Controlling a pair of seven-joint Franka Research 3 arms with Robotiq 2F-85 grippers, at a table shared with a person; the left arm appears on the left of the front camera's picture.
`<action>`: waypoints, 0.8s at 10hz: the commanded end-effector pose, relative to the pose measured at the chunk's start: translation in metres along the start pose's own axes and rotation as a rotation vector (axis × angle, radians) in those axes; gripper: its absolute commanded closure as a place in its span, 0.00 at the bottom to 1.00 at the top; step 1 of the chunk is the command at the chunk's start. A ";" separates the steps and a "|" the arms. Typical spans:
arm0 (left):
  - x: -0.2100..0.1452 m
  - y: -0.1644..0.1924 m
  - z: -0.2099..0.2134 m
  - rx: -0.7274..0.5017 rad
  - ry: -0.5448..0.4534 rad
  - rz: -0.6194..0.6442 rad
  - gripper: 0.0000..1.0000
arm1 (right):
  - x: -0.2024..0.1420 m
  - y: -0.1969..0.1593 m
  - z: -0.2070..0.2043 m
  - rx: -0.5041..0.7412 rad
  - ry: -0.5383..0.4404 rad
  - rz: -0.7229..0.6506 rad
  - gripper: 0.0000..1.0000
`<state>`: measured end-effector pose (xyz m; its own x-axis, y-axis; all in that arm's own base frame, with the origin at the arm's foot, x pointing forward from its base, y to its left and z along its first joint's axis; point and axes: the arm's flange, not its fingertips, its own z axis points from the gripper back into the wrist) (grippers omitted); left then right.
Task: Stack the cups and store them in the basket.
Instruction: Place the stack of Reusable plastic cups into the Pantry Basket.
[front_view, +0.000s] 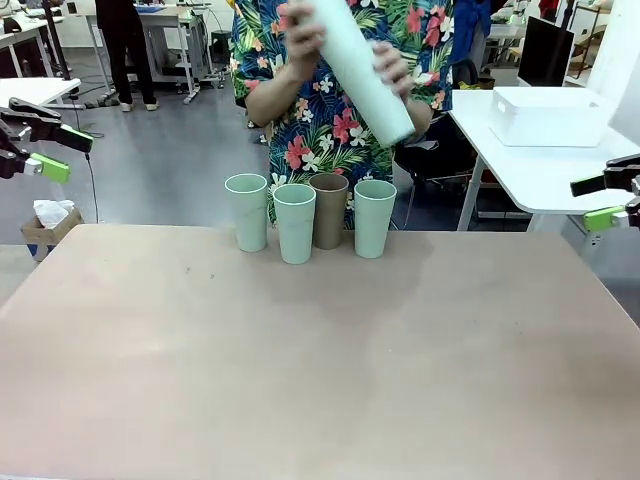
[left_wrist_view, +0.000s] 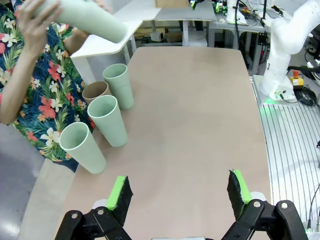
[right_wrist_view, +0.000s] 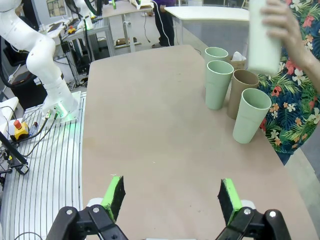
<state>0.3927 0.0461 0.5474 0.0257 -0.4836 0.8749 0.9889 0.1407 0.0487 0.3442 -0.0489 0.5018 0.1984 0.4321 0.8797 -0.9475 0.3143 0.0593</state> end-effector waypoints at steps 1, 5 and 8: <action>0.002 0.001 0.000 0.005 0.002 0.010 0.00 | 0.004 0.000 0.000 -0.002 -0.023 -0.013 0.00; 0.002 0.001 0.000 0.005 0.002 0.010 0.00 | 0.004 0.000 0.000 -0.002 -0.023 -0.013 0.00; 0.002 0.001 0.000 0.005 0.002 0.010 0.00 | 0.004 0.000 0.000 -0.002 -0.023 -0.013 0.00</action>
<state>0.3927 0.0461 0.5474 0.0257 -0.4836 0.8749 0.9889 0.1407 0.0487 0.3442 -0.0489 0.5018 0.1984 0.4321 0.8797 -0.9475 0.3143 0.0593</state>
